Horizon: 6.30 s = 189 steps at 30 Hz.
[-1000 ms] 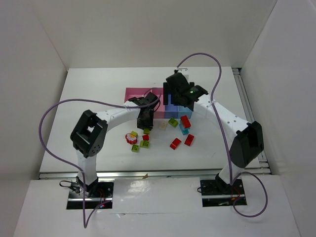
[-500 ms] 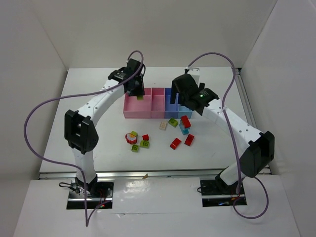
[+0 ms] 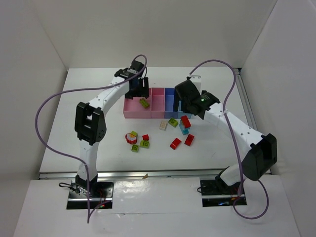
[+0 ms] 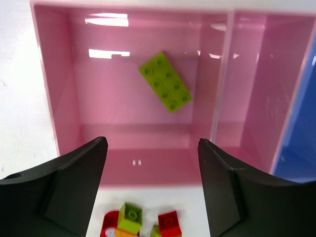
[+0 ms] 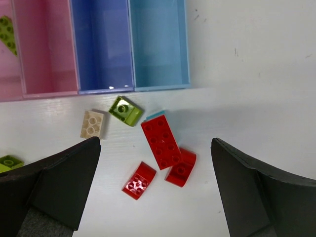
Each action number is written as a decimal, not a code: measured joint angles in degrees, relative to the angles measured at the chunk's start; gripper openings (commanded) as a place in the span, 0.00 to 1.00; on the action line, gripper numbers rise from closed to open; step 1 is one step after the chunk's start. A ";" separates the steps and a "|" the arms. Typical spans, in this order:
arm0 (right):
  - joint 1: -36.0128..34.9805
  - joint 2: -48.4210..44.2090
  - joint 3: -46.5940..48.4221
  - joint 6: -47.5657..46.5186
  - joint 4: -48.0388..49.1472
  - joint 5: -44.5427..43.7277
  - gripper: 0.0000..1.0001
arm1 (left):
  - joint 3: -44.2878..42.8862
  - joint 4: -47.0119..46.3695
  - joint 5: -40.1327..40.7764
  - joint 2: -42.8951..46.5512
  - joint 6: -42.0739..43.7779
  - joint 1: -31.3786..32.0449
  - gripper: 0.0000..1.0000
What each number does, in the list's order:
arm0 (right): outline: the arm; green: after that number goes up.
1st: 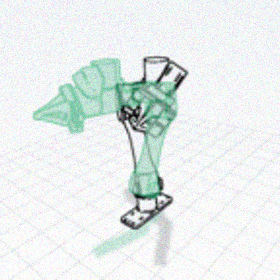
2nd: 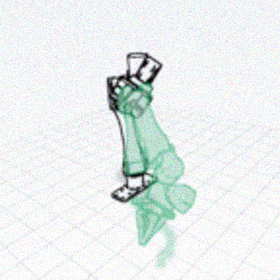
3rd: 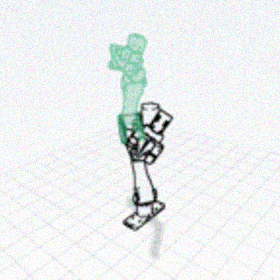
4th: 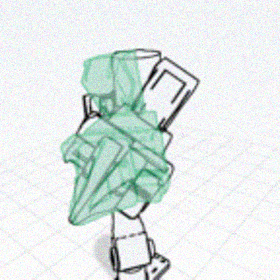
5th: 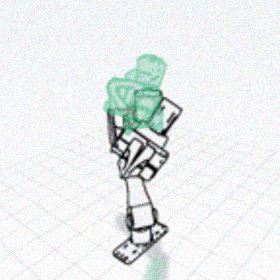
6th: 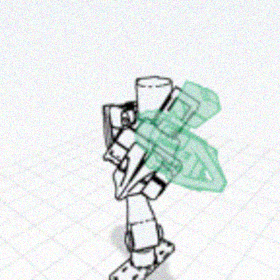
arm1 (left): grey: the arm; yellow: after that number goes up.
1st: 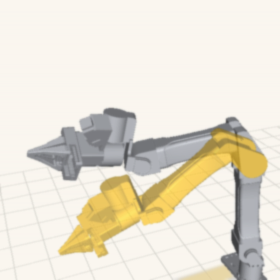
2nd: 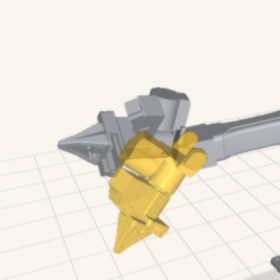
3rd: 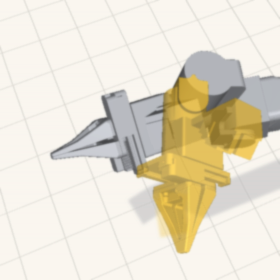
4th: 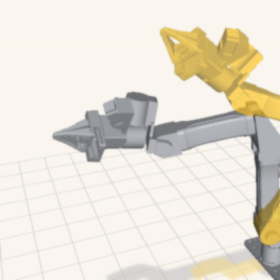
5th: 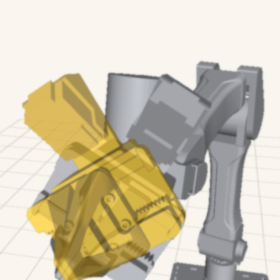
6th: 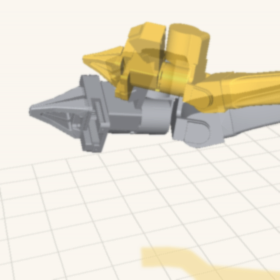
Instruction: Sort the legos into containers by color
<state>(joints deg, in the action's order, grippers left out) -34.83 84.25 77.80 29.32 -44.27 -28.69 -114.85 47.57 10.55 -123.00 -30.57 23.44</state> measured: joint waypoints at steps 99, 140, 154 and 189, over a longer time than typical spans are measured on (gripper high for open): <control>5.53 -4.31 -7.78 -1.14 -2.89 8.41 1.00 | 5.18 -1.86 -2.91 0.76 -0.87 -0.07 0.88; 5.90 3.21 -8.07 -8.15 3.67 16.15 0.14 | 25.46 -2.19 -6.45 26.14 -1.62 8.04 0.85; 14.78 -7.93 -6.27 -2.93 17.73 49.35 0.14 | 36.92 -24.24 -57.64 32.02 1.97 -8.52 0.91; 15.54 -4.68 -9.88 9.84 41.27 76.02 0.14 | 43.87 -65.35 -84.94 27.04 -19.39 -5.29 0.73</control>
<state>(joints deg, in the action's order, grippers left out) -19.29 79.57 67.92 39.16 -3.01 47.33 -70.98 -17.78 -74.39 -95.96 -49.95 18.15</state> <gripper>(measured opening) 0.441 0.769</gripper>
